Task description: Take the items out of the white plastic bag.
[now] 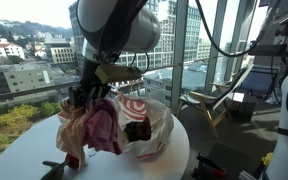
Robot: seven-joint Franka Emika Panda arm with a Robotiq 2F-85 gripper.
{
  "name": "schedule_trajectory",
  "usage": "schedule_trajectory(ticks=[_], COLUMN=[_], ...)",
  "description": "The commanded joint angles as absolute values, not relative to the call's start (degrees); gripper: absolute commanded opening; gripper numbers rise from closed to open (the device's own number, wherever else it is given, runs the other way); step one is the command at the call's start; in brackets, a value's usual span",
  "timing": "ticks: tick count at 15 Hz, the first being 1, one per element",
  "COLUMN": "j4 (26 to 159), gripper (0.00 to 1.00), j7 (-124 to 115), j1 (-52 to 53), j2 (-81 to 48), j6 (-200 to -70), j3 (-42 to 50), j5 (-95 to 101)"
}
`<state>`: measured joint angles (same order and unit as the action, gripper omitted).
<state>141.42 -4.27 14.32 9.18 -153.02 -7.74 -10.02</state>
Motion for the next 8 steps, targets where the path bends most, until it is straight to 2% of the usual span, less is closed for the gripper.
schedule_trajectory(ticks=[1, 8], j4=[134.8, 123.2], gripper=[0.09, 0.10], j7=[-1.1, -8.3], j1=[14.6, 14.8], j2=[0.6, -13.3], j6=[-155.2, -155.5], j3=[-10.5, -9.3], j5=[-8.4, 9.1])
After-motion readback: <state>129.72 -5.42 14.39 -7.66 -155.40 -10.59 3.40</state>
